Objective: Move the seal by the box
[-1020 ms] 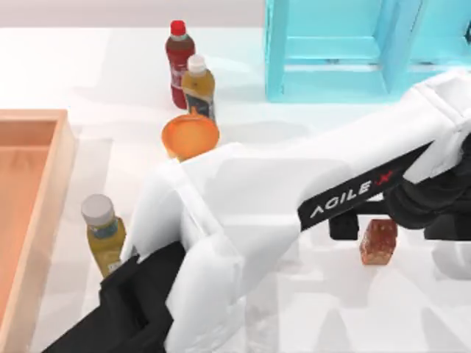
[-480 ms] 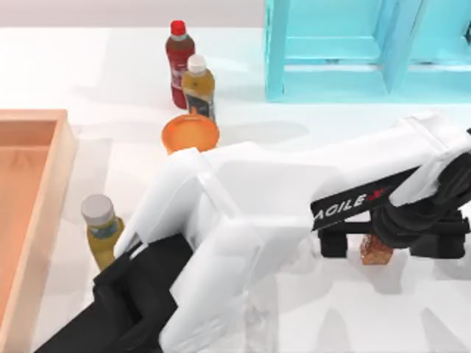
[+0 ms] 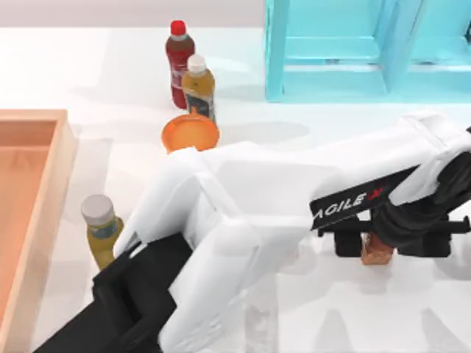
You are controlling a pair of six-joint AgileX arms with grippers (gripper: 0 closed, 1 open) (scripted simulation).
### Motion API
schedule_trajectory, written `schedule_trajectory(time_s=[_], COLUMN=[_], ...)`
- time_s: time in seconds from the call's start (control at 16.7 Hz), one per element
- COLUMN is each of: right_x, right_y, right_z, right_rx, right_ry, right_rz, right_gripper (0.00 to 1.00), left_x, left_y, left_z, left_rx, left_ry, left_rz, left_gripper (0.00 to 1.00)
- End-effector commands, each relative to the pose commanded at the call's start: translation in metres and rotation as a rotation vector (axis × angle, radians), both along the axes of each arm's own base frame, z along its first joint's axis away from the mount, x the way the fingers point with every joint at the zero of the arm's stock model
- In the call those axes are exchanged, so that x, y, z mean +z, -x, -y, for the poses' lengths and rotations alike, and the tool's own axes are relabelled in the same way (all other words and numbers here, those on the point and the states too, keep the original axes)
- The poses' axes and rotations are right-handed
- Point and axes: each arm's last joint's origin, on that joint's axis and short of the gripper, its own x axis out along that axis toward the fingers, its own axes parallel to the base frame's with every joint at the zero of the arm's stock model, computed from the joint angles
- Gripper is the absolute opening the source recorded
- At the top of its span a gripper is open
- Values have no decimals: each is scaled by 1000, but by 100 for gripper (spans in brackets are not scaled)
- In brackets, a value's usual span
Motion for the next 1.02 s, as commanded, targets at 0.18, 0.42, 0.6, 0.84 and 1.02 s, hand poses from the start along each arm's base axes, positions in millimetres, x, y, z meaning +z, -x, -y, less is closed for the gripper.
schedule_trajectory(time_s=[0.18,0.42,0.6,0.84,1.02], right_x=[0,0,0,0,0], right_y=[0,0,0,0,0], right_z=[0,0,0,0,0], right_rx=[0,0,0,0,0], right_ry=[0,0,0,0,0], right_rz=[0,0,0,0,0], right_gripper=[100,100,100,100,100], left_x=[0,0,0,0,3], left_y=[0,0,0,0,2], left_z=[0,0,0,0,1], left_rx=[0,0,0,0,-6], left_ry=[0,0,0,0,-1], left_rz=[0,0,0,0,0], left_gripper=[25,0,0,0,0])
